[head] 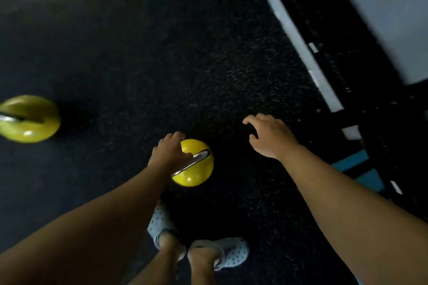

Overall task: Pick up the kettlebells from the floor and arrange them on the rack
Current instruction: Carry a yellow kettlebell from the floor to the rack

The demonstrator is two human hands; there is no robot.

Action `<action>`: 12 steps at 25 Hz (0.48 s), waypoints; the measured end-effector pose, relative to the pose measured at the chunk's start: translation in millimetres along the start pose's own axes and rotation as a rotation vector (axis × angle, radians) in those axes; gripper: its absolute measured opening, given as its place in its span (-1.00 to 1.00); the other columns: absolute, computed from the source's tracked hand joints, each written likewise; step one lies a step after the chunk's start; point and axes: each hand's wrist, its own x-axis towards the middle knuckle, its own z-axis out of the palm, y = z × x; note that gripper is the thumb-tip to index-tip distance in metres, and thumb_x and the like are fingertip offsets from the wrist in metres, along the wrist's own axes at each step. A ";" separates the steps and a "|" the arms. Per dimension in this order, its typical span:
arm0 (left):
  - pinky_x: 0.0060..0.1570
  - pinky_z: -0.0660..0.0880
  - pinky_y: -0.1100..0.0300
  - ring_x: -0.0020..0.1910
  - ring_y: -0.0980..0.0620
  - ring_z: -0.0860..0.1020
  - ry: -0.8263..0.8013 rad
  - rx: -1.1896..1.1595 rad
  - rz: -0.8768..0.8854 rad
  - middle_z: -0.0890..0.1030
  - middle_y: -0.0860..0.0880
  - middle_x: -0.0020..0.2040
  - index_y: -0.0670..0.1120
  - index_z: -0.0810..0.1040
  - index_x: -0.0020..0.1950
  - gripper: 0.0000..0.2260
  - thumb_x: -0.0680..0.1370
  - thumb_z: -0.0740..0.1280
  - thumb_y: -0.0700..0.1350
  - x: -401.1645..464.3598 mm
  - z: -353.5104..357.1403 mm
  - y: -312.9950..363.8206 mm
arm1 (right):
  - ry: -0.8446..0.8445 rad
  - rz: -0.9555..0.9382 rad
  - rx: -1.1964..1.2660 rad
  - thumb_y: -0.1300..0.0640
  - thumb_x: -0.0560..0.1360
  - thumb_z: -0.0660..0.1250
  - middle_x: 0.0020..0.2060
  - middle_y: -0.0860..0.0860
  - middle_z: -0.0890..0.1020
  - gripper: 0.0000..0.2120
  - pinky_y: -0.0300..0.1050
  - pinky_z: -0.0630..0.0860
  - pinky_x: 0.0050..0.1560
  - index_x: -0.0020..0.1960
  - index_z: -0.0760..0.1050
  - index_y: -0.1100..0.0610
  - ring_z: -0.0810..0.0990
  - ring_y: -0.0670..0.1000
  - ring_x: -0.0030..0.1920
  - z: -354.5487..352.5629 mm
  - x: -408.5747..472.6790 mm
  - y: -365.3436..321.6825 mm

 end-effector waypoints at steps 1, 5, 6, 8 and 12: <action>0.28 0.39 -0.17 0.33 -0.16 0.42 -0.013 -0.004 -0.032 0.45 -0.09 0.35 0.00 0.36 0.42 -0.36 0.38 0.44 0.08 -1.3 0.7 -26.7 | -0.046 -0.010 -0.014 0.08 0.54 0.25 0.22 0.02 0.48 -0.63 0.08 0.37 0.28 0.33 0.35 -0.05 0.43 0.11 0.24 16.3 12.9 -19.1; 0.29 0.36 -0.17 0.35 -0.18 0.38 -0.029 -0.015 -0.122 0.44 -0.10 0.35 0.04 0.35 0.42 -0.35 0.38 0.43 0.14 2.3 24.9 -104.3 | -0.177 -0.100 -0.088 0.09 0.50 0.27 0.20 0.04 0.49 -0.63 0.11 0.38 0.25 0.30 0.38 -0.03 0.44 0.14 0.22 84.0 57.5 -66.7; 0.30 0.35 -0.17 0.36 -0.19 0.37 -0.027 -0.023 -0.133 0.42 -0.10 0.36 0.04 0.34 0.43 -0.35 0.38 0.42 0.14 6.5 33.8 -114.2 | -0.203 -0.143 -0.113 0.10 0.49 0.27 0.18 0.06 0.49 -0.63 0.12 0.38 0.24 0.30 0.39 -0.02 0.45 0.15 0.20 97.1 65.6 -72.2; 0.30 0.35 -0.16 0.35 -0.19 0.36 -0.044 -0.050 -0.156 0.41 -0.11 0.36 0.03 0.33 0.43 -0.33 0.36 0.43 0.10 16.2 61.1 -131.7 | -0.277 -0.223 -0.188 0.15 0.45 0.29 0.15 0.08 0.48 -0.60 0.15 0.40 0.18 0.28 0.40 0.00 0.45 0.19 0.17 131.1 80.0 -78.8; 0.26 0.39 -0.15 0.34 -0.16 0.35 -0.087 -0.061 -0.102 0.39 -0.08 0.35 0.02 0.33 0.43 -0.35 0.39 0.46 0.08 42.8 121.8 -144.5 | -0.406 -0.237 -0.284 0.14 0.45 0.35 0.14 0.12 0.41 -0.61 0.13 0.43 0.09 0.24 0.37 0.03 0.42 0.23 0.15 192.1 105.8 -69.5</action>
